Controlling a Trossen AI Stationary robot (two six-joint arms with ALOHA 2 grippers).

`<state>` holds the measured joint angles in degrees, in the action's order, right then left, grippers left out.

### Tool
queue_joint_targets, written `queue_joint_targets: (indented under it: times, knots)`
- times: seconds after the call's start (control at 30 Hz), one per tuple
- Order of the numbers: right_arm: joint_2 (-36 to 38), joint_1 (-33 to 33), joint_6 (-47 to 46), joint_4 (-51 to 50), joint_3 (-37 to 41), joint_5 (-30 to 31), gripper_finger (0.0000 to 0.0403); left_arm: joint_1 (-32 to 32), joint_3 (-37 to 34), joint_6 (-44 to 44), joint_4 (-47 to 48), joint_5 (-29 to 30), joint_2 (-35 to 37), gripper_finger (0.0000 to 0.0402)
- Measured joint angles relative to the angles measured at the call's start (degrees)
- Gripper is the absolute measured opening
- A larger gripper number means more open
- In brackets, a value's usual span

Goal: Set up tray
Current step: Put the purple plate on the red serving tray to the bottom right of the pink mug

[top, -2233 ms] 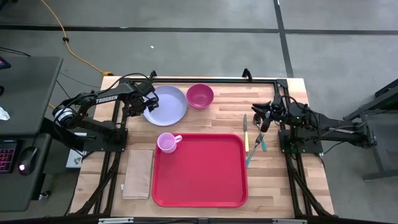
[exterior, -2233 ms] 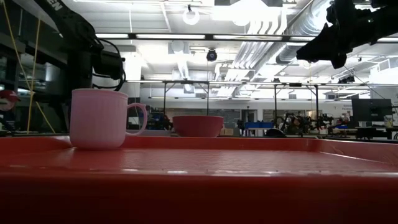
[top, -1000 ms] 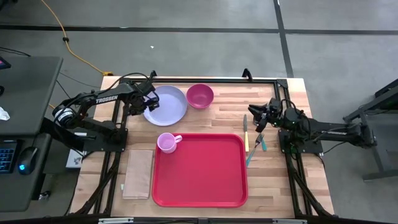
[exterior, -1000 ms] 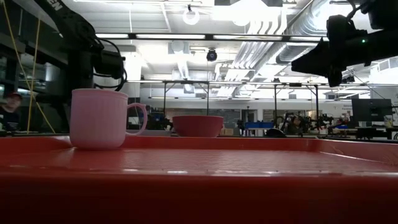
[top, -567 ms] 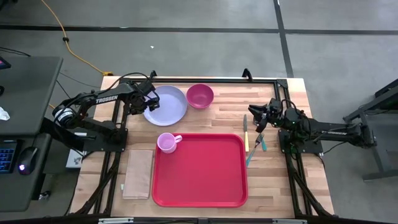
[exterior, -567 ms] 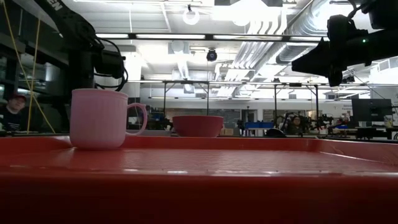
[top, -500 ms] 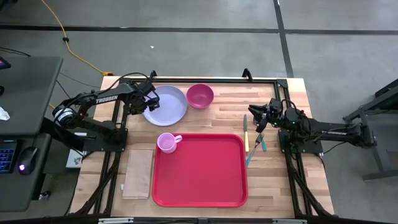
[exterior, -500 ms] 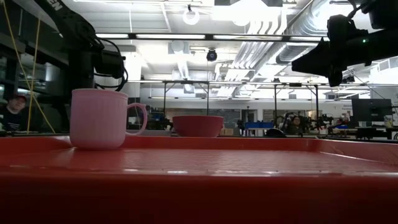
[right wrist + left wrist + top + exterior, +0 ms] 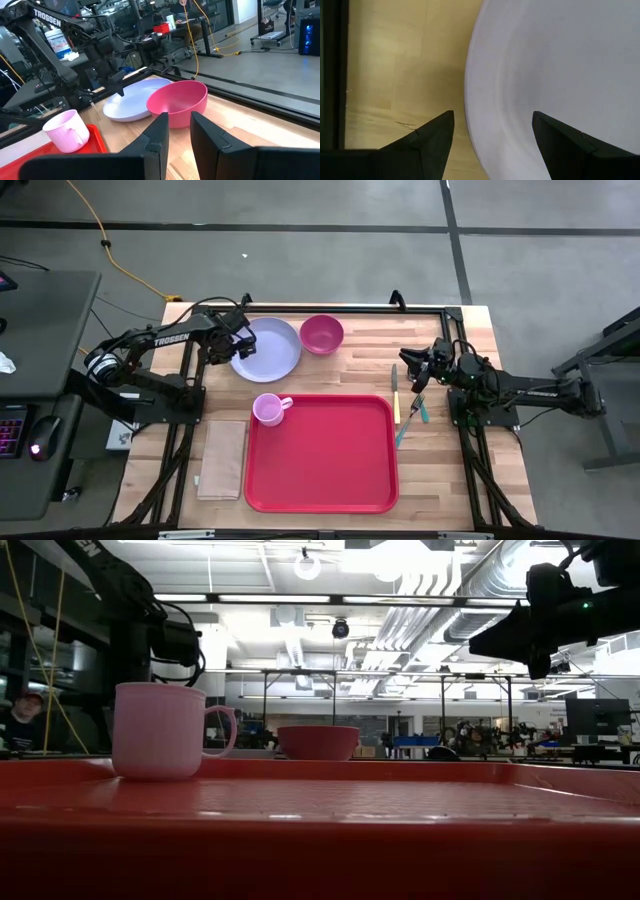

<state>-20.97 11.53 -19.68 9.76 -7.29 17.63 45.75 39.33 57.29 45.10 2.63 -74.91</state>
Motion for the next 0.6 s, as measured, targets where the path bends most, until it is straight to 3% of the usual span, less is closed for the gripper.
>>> queue_joint_targets:
  times: [0.23,0.6]
  knots:
    - [0.0,0.0,0.0,0.0,0.0,0.0,0.0057,0.0,0.0,3.0,0.5,2.0,-1.7,0.0298]
    - [0.0,0.0,0.0,0.8,0.0,0.8,0.0057,0.0,0.2,3.2,-0.2,-0.7,-9.4,0.0298]
